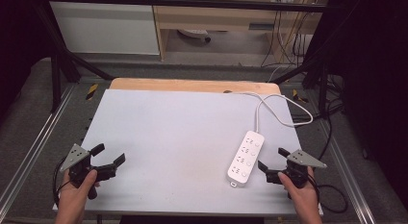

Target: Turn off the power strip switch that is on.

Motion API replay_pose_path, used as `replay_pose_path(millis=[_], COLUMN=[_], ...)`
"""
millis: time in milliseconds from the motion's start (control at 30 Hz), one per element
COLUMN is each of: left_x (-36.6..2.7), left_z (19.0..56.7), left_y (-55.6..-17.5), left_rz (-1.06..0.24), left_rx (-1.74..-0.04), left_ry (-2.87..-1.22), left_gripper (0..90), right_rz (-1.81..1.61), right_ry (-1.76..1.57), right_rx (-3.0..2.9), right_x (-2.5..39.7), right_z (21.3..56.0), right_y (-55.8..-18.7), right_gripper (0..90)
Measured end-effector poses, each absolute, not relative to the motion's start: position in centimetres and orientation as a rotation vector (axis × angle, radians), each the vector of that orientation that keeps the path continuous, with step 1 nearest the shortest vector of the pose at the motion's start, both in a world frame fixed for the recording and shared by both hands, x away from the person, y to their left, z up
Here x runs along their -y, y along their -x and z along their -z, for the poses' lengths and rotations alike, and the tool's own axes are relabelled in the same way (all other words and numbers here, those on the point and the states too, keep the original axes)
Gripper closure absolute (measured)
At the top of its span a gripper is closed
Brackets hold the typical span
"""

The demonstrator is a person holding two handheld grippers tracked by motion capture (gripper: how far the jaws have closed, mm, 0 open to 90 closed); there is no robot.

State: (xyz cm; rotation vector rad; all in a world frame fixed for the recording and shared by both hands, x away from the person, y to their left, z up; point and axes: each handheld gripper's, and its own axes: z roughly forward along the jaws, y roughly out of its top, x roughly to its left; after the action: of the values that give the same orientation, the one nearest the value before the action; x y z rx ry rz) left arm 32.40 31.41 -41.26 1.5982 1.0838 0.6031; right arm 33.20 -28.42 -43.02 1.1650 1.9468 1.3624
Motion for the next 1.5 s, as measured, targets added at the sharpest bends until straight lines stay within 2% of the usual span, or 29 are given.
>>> replay_pose_path(millis=[667, 1167, 1500], left_x=[-31.6, -31.7, -31.5], left_z=[41.3, 41.4, 41.5], left_y=[-32.5, -32.6, -32.6], left_rz=[-0.6, -0.6, -0.59], left_rx=[-1.101, -1.106, -1.115], left_ry=[-1.586, -1.599, -1.611], left_gripper=[5.9, 5.9, 5.9], right_rz=[-1.338, -1.372, -1.381], right_ry=[-1.232, -1.248, -1.245], right_rx=[-1.863, -1.834, -1.797], right_x=[28.8, 28.4, 28.9], right_z=[41.8, 38.4, 36.4], right_y=[-32.7, -31.8, -32.3], right_gripper=[2.4, 5.0, 3.1])
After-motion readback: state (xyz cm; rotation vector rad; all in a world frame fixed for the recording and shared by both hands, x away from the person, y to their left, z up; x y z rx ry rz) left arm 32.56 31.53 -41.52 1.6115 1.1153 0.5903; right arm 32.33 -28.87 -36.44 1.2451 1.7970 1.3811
